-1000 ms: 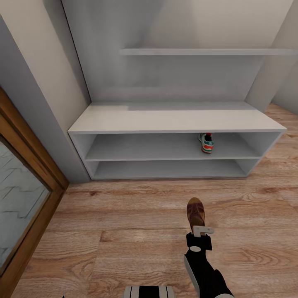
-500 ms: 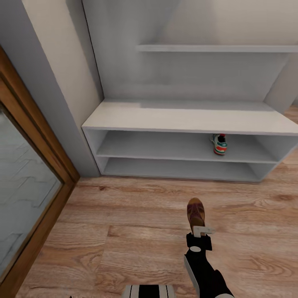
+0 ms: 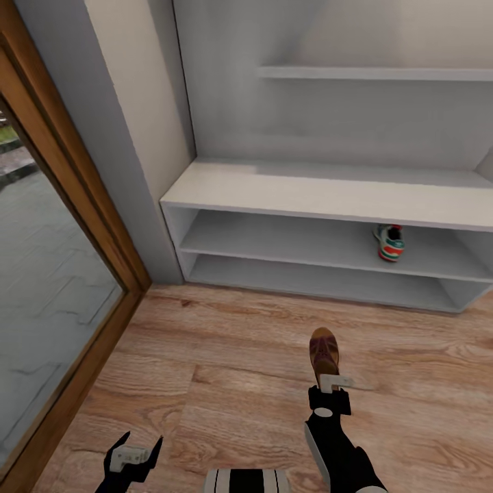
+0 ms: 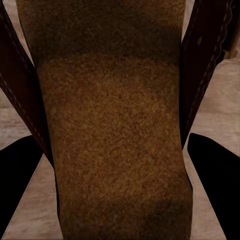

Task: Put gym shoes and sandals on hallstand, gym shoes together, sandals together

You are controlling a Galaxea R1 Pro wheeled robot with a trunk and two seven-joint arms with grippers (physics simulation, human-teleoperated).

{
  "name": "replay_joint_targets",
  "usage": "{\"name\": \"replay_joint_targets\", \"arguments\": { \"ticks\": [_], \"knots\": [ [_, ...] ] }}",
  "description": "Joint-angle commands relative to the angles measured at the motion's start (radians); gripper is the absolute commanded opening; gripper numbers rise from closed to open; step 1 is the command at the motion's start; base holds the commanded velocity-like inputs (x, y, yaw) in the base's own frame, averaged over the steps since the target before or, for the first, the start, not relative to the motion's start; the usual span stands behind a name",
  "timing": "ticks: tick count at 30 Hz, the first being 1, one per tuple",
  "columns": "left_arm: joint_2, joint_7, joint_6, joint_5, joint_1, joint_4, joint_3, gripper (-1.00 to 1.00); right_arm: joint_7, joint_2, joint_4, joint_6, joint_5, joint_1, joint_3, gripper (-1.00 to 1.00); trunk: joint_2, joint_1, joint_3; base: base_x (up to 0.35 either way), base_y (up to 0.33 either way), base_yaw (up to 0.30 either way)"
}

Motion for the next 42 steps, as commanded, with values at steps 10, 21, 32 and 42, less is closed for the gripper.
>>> {"name": "replay_joint_targets", "arguments": {
  "ticks": [10,21,32,42],
  "knots": [
    [0.005,0.003,-0.006,-0.001,0.004,0.010,0.021,1.00,0.001,0.001,-0.002,0.009,0.010,0.000,0.001,-1.00,0.000,0.000,-0.003,0.000,0.000,0.039],
    [0.006,0.037,-0.010,-0.003,0.003,0.017,0.016,1.00,0.000,0.001,-0.051,0.014,0.009,-0.014,0.006,-1.00,0.000,0.000,-0.003,0.000,0.000,0.001],
    [0.003,0.037,-0.011,-0.007,0.003,0.017,0.011,1.00,-0.003,0.001,-0.134,0.147,-0.176,-0.132,0.010,-1.00,0.000,0.000,-0.003,0.000,0.000,0.000],
    [0.003,0.036,-0.011,-0.006,0.003,0.017,0.011,1.00,-0.003,0.001,-0.138,0.197,-0.242,-0.193,0.093,-1.00,0.000,0.000,-0.003,0.000,0.011,0.000]
  ]
}}
